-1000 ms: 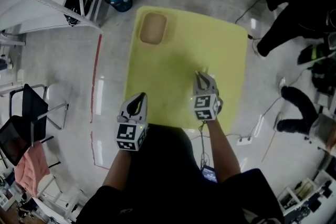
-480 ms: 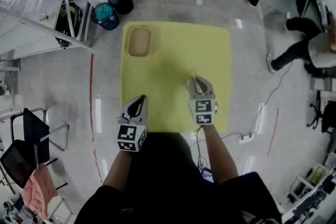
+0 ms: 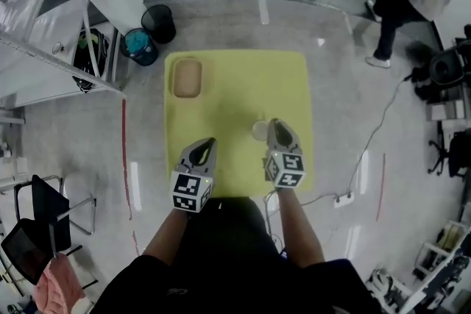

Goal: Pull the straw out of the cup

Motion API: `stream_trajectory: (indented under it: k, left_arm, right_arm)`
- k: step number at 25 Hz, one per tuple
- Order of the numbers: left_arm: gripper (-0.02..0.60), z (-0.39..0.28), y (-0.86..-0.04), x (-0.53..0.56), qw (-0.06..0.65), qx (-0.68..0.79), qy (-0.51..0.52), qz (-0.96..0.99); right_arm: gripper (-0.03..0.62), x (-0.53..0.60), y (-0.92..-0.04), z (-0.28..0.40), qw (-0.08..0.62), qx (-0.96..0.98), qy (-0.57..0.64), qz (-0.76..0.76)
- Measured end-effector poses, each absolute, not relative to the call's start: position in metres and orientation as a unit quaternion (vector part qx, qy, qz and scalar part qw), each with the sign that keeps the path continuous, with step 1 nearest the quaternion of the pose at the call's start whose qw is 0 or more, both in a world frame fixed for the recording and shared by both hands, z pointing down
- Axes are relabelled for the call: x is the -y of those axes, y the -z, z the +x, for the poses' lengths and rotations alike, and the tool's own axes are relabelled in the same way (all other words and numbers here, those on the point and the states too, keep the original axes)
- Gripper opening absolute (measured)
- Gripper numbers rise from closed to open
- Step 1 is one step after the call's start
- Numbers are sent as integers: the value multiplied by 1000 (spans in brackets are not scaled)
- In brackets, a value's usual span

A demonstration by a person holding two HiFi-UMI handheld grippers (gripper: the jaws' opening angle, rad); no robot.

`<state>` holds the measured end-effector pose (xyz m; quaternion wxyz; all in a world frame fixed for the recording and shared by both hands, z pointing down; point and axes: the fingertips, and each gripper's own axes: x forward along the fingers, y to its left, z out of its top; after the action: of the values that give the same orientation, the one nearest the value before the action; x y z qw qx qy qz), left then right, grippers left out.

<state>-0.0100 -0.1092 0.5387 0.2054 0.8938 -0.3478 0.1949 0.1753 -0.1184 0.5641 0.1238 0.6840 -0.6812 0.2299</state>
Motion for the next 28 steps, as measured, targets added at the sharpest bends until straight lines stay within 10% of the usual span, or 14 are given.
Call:
stream_trajectory:
  k: [28]
  left_arm:
    - [44,75,-475,94,162,264,-149,939]
  right_arm:
    - [34,57,-464,167,77,673,-164,717]
